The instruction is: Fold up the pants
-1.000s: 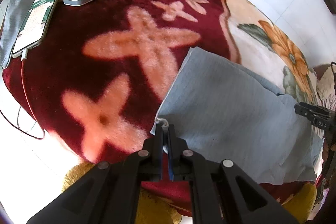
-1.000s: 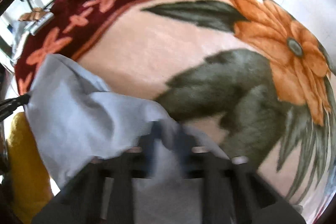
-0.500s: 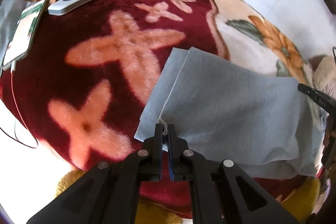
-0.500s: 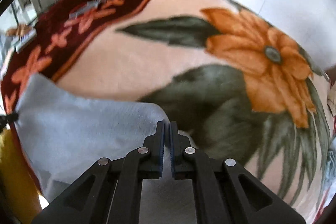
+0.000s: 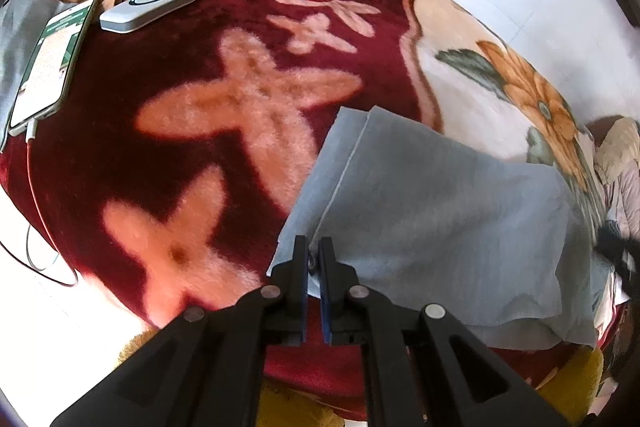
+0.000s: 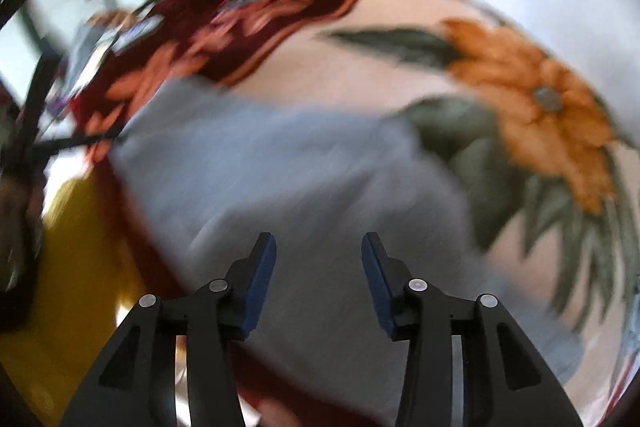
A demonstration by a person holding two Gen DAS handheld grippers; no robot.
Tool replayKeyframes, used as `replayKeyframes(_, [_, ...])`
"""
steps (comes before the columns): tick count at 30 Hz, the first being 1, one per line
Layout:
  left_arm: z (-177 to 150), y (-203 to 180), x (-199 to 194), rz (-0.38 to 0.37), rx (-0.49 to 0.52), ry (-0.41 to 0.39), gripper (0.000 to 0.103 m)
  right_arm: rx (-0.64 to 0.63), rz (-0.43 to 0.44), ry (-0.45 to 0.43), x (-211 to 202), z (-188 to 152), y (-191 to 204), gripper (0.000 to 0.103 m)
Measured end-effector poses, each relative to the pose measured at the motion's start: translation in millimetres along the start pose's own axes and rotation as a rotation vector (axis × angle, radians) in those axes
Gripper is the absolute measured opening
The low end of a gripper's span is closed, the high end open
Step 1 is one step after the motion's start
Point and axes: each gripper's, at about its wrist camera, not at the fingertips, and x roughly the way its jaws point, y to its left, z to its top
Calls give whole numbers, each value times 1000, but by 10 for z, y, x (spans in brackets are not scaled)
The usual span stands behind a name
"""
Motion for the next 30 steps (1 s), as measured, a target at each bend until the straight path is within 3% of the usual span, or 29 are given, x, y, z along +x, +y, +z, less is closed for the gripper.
replayKeyframes(3, [-1,6,-11,-10,-4,-2,4,-85,-10,76,163,-230,212,45])
replayKeyframes(8, [-3,-11,-12,-39,-2,8,6,-96,-18,138,441,-406,352,45])
replayKeyframes(13, [-25,-49,-5,-45,21,17,15,-111,-53,139,530,-440,381,45])
replayKeyframes(16, [-60,-54,-14,-47,30,32,18,-65,-39,125,501,-449,326,45])
replayKeyframes(19, [-101,-31,-46,-54,36,32,30,19,-20,114,473,-451,231,45])
replayKeyframes(30, [-118,-144,33,-27,65,34,30,205,30,51,455,-503,40,34])
